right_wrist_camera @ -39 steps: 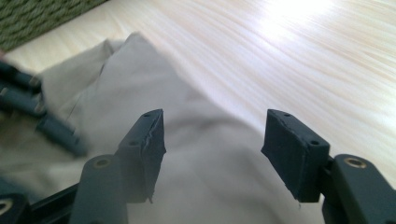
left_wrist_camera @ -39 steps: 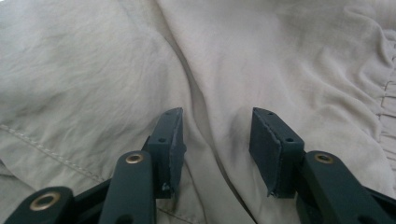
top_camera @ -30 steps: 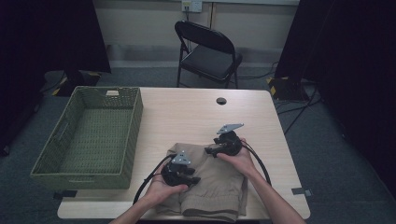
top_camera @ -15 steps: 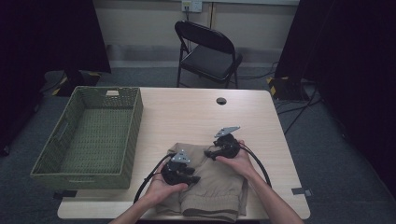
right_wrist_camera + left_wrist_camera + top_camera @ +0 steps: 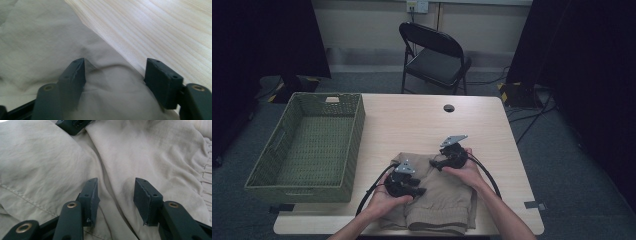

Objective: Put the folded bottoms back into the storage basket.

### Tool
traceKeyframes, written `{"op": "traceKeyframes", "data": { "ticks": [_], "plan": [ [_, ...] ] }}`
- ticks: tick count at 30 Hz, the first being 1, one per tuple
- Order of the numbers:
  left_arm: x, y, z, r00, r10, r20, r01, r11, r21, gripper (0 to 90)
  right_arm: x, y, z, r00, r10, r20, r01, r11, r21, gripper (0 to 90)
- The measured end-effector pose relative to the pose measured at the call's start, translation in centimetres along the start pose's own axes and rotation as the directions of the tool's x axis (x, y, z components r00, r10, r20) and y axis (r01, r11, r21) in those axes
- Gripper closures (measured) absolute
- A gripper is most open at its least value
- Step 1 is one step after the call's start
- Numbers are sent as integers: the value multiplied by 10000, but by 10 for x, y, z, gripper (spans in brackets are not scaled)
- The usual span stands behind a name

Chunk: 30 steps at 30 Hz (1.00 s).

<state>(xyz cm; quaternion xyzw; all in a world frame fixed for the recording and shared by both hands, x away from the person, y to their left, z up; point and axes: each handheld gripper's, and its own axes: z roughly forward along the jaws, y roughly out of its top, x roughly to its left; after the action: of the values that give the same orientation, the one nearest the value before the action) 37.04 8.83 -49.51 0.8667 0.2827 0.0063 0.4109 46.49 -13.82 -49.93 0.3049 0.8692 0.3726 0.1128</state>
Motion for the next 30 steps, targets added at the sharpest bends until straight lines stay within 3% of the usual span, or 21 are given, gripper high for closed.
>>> {"op": "traceKeyframes", "data": {
  "ticks": [4,7,10,13,19,30],
  "plan": [
    [0,0,0,10000,8,-18,-8,10000,28,544,3,0,-2,9994,8,-340,-8,10000,4,517],
    [0,0,0,10000,-20,-4,20,10000,26,545,0,0,-4,9975,299,-634,-298,9996,16,628],
    [0,0,0,10000,-23,3,23,10000,-13,547,-2,-1,-6,9923,650,-1056,-647,9979,65,713],
    [1,1,0,10000,-23,1,23,10000,26,552,-1,0,-6,9908,642,-1191,-630,9979,141,775],
    [1,1,0,10000,15,-45,-15,10000,8,552,0,2,-10,9890,695,-1307,-705,9975,-32,824],
    [0,2,1,9992,151,-366,-154,9999,-76,552,2,10,-26,9883,693,-1357,-799,9940,-743,835]
  ]
}}
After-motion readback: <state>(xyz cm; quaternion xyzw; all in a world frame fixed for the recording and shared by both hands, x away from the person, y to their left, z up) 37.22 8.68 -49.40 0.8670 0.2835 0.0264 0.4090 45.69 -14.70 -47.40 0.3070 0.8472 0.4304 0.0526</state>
